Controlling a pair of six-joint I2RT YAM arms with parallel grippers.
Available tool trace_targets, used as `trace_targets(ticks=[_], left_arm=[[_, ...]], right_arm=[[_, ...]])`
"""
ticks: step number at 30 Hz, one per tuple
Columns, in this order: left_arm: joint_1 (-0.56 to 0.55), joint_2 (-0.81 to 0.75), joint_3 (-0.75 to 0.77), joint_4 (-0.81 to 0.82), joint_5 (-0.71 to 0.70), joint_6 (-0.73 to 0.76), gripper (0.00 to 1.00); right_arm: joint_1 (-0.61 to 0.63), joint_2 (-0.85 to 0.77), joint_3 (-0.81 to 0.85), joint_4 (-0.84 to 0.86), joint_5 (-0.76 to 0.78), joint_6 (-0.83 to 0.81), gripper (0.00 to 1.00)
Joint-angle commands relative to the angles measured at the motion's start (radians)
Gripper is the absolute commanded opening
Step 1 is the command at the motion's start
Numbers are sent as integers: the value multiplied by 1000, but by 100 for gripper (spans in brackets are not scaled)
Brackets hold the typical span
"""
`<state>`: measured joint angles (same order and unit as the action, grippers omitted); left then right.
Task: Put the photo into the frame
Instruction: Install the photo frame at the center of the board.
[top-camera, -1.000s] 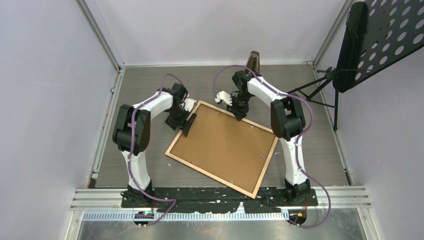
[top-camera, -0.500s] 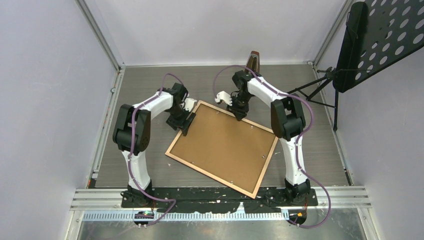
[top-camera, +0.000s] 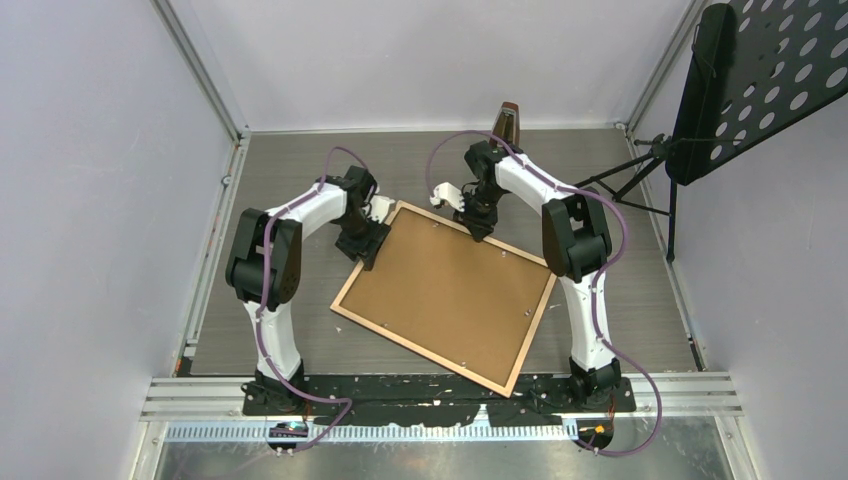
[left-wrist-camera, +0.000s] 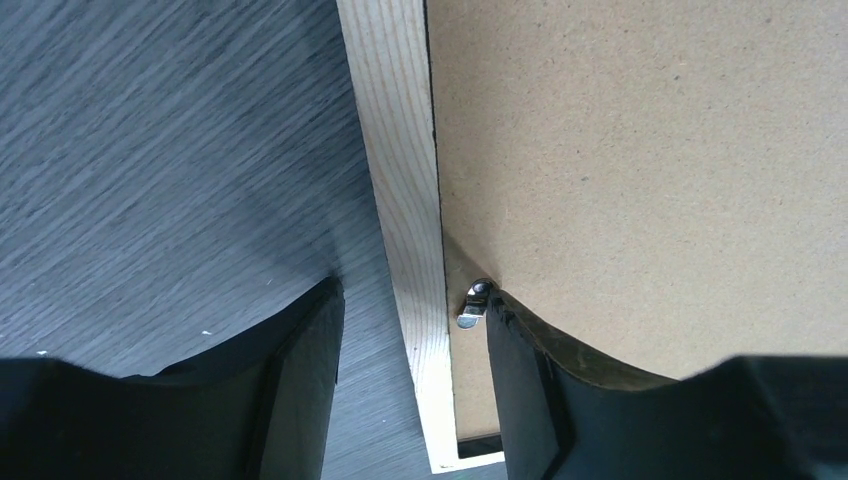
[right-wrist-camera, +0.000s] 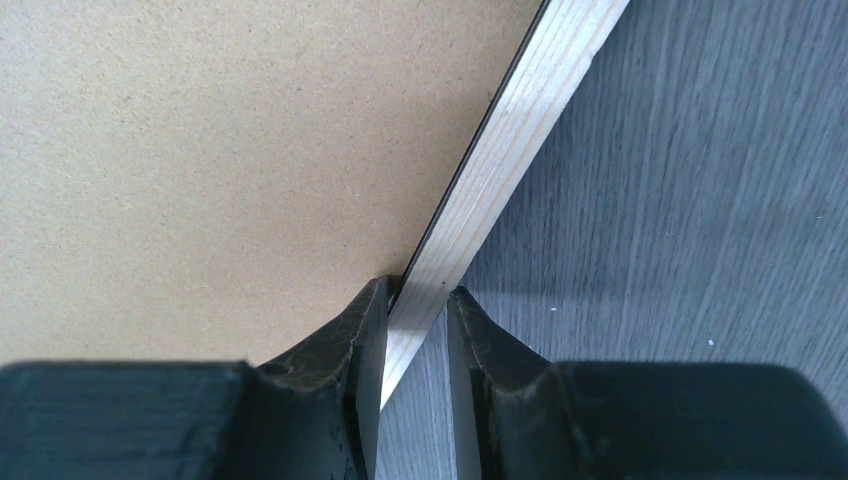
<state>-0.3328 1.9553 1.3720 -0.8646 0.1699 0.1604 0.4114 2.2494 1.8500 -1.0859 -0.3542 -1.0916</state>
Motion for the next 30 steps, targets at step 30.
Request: trace_targets(ticks=[30], left_arm=[[3,-59,10,-37,-16,36,59]], right_arm=[[13,-22,-31,23,-8,-20,6]])
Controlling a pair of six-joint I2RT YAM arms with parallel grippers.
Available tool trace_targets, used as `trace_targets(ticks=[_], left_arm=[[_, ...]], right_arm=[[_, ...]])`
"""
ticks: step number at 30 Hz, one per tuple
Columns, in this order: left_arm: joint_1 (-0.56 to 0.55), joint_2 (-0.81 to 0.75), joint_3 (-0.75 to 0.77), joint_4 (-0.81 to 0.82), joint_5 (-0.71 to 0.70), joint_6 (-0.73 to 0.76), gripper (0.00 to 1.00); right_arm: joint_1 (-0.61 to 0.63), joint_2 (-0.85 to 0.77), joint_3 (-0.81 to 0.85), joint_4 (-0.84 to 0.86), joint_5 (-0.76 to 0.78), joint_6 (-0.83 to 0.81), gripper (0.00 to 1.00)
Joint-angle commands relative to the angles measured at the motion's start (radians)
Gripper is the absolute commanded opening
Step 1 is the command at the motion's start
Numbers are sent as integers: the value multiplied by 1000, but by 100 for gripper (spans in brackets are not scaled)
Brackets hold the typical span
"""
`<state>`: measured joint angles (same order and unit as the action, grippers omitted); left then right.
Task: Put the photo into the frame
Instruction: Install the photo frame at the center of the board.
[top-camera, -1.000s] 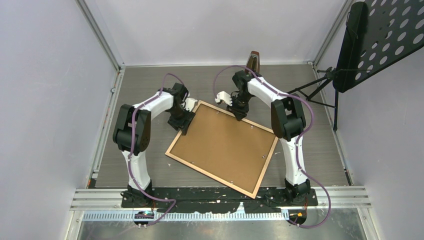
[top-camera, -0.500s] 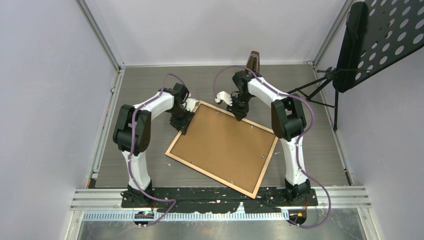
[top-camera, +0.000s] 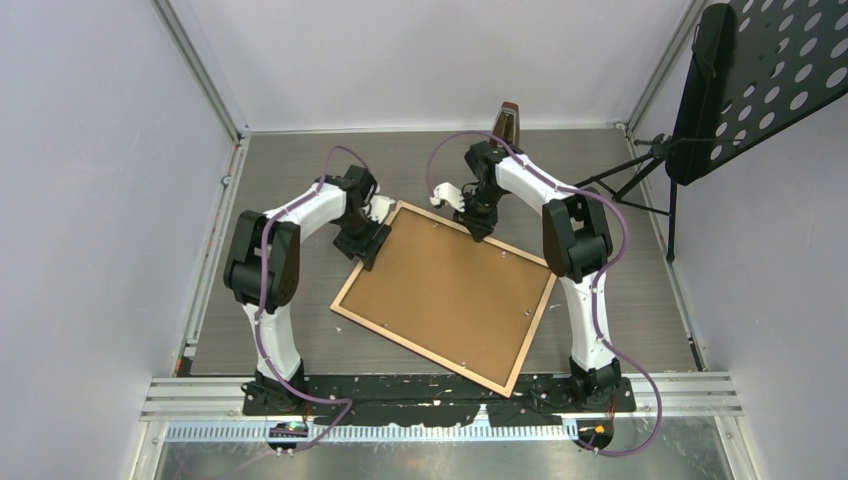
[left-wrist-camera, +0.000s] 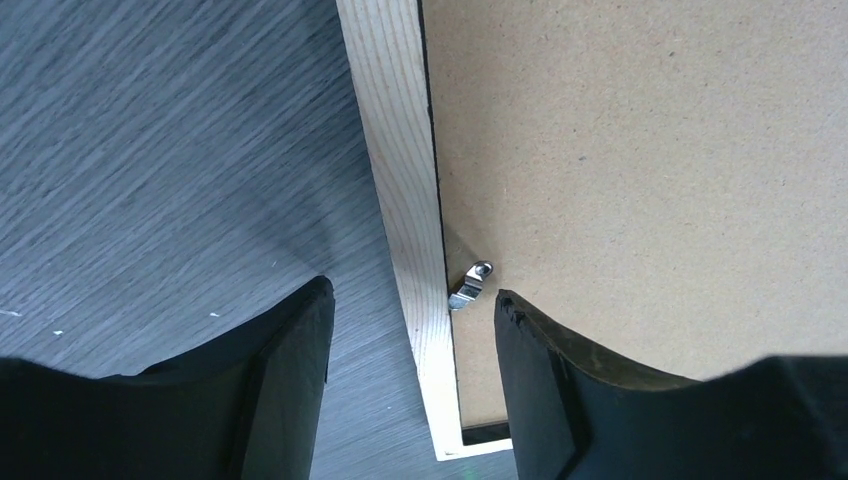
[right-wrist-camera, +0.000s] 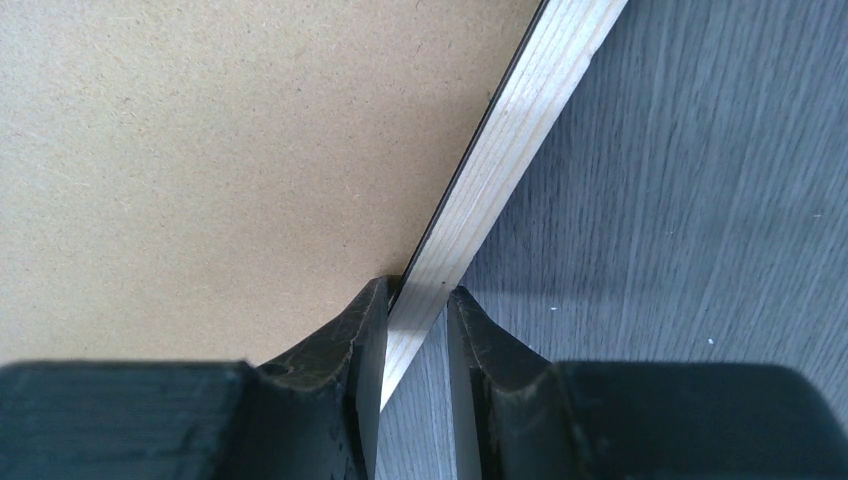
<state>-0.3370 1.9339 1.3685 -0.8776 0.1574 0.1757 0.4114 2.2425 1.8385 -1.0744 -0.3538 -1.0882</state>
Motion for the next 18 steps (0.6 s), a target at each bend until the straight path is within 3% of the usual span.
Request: trace_targets(ticks=[1,18], left_arm=[[8,-36,16,-28,-4,20,58],[-5,-38,-10,28,-23,1,47]], right_arm=[[13,-15,-19,13,-8,-23,6],[13,-20,-22,11,-6,-24,6]])
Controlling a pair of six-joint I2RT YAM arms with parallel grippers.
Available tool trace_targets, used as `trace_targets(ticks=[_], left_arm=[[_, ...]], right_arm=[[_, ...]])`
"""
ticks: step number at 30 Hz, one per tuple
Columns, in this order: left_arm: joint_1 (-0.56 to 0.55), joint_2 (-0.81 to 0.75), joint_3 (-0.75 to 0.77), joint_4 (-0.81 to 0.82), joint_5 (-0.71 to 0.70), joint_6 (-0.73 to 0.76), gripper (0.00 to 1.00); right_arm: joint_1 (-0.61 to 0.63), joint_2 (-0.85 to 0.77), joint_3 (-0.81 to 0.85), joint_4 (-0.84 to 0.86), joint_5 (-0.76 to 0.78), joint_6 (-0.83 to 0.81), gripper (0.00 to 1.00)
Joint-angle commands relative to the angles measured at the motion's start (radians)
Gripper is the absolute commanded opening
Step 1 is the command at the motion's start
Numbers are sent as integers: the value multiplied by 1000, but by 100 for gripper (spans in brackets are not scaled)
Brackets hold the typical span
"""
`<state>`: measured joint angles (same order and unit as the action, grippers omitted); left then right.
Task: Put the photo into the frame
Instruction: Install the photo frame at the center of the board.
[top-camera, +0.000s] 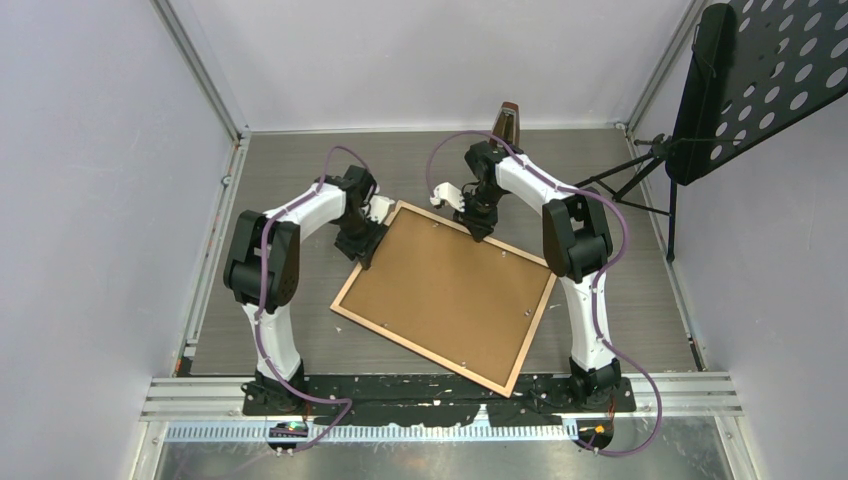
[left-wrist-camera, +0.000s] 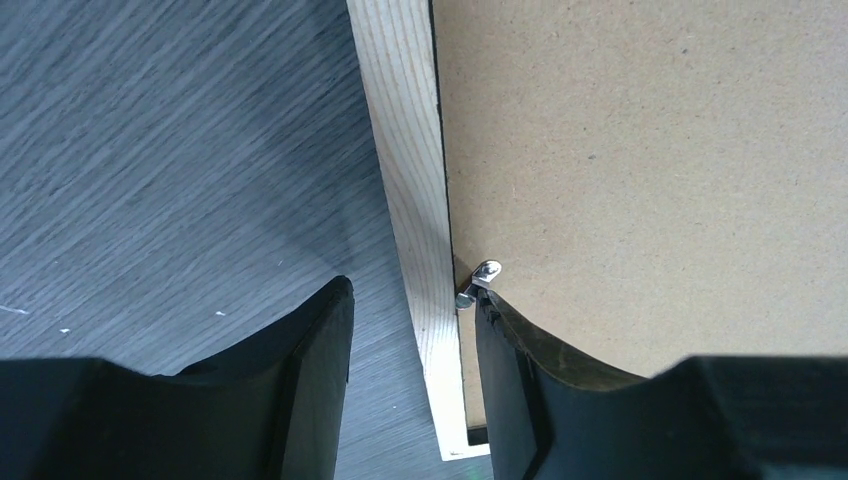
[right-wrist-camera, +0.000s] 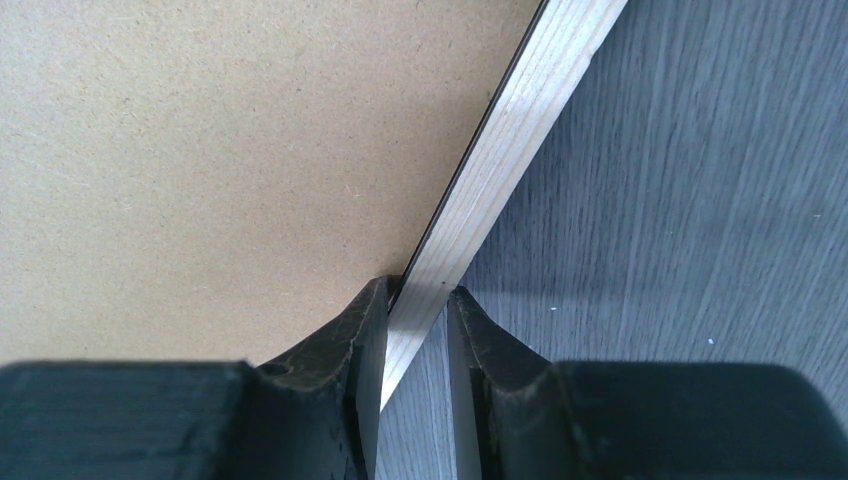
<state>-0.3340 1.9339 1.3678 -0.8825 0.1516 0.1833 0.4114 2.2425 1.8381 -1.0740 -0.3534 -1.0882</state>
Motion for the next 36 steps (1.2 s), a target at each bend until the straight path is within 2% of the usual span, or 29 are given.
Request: trace_targets(ticks=[1,20,25,29,31,36], left_arm=[[-12,-38,-12,37,-23,-7,47],[-36,-73,-52,75,-76,5,41],[-36,-74,-48,70,-75,8,33],[-36,-76,-43,63,-68,10,31],[-37,-76,-38,61,-63,10,26],[-36,-69,-31,56,-59,13,21]], right_arm=[[12,-22,-21,11,-5,-24,6],[11,-24,-22,11,-9,-17,6],[14,-20,-20,11,-8,-16,6],[15,-19,-20,11,-8,-15,6],[16,-19,-19,10,-9,-16,6],[18,-17,-20,11,-7,-16,6]])
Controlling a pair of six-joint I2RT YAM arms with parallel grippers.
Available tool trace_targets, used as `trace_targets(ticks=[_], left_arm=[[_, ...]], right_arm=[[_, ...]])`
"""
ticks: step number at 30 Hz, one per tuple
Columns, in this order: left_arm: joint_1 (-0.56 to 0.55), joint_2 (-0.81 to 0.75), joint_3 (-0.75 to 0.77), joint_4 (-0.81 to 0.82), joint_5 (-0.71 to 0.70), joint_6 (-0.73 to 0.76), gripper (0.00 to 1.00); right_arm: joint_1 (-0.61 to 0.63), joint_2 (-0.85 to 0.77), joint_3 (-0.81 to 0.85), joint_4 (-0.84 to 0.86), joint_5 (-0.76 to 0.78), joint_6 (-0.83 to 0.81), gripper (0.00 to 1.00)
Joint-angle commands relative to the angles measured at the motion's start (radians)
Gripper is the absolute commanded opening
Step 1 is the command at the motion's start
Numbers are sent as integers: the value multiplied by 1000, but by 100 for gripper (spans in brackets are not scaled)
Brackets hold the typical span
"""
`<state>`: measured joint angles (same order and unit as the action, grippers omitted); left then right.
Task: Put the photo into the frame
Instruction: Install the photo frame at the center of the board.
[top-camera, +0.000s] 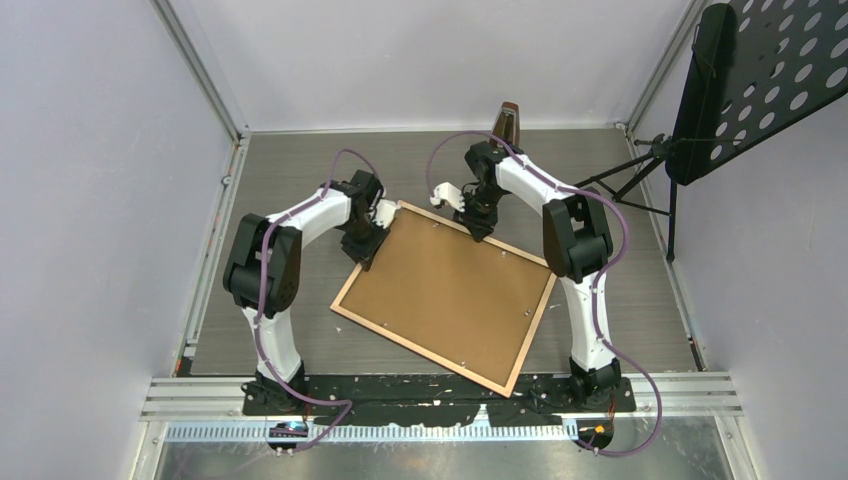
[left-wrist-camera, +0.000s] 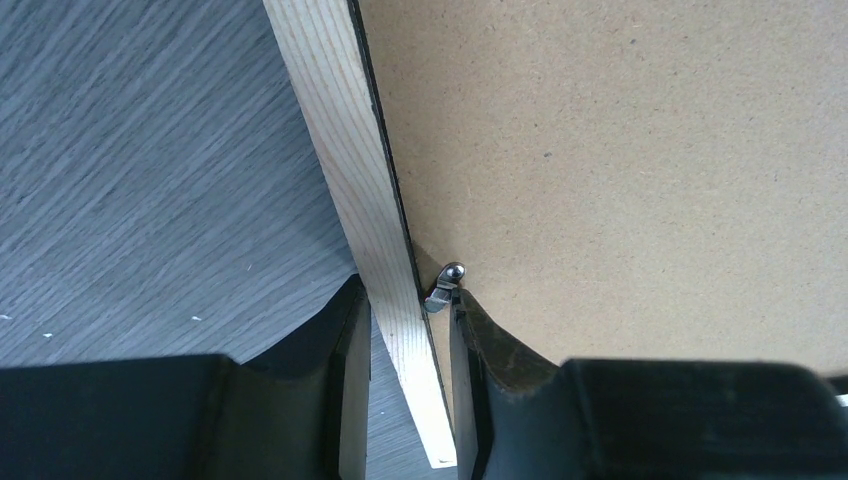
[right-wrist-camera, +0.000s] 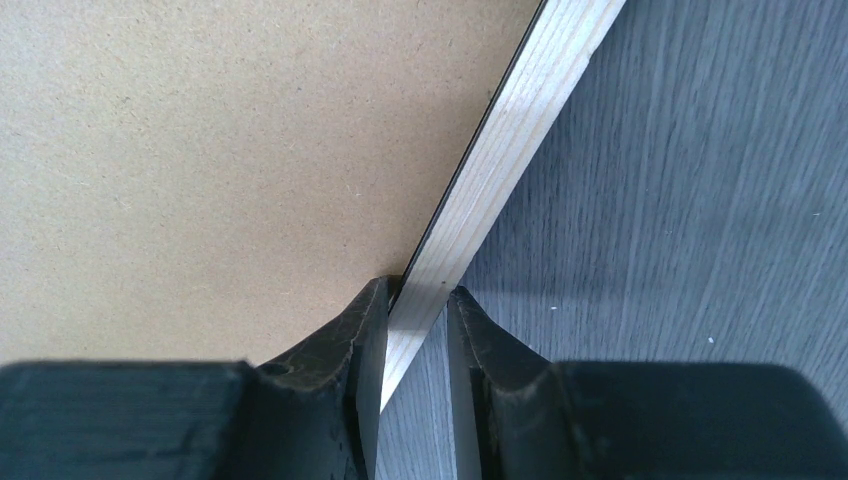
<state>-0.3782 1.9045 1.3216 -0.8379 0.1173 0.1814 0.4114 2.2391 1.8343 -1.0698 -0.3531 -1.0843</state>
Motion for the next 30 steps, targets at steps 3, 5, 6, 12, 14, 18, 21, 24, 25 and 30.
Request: trace_targets(ticks=[3,5,6,12,14,18,21,24,25,30], left_arm=[[7,-33,17,12,-19,16,8],[8,-32,16,15,-22,17,7],[8,-33,15,14,-26,18,6],[8,-50,3,24,-46,26,0],[8,-58,2,24,-55,28,6],[9,-74,1,20,-72,26,45],[8,-81,4,10,-78,28,54],[9,-79,8,4,-86,37,57],[8,-75,8,3,-86,39,58],[8,-57,3,0,-66,40,58]], right_arm=[[18,-14,-16,7,-7,-19,6],[18,-15,-17,8,-7,-20,6],[18,-15,-17,7,-7,-20,6],[18,-12,-17,7,-5,-20,6],[18,-12,-18,7,-5,-20,6],[19,-13,-18,7,-4,-20,6],[19,-13,-20,8,-3,-19,6],[21,-14,-20,7,-1,-20,6],[21,-15,-20,7,-1,-20,6],[20,-19,-22,7,0,-20,6]])
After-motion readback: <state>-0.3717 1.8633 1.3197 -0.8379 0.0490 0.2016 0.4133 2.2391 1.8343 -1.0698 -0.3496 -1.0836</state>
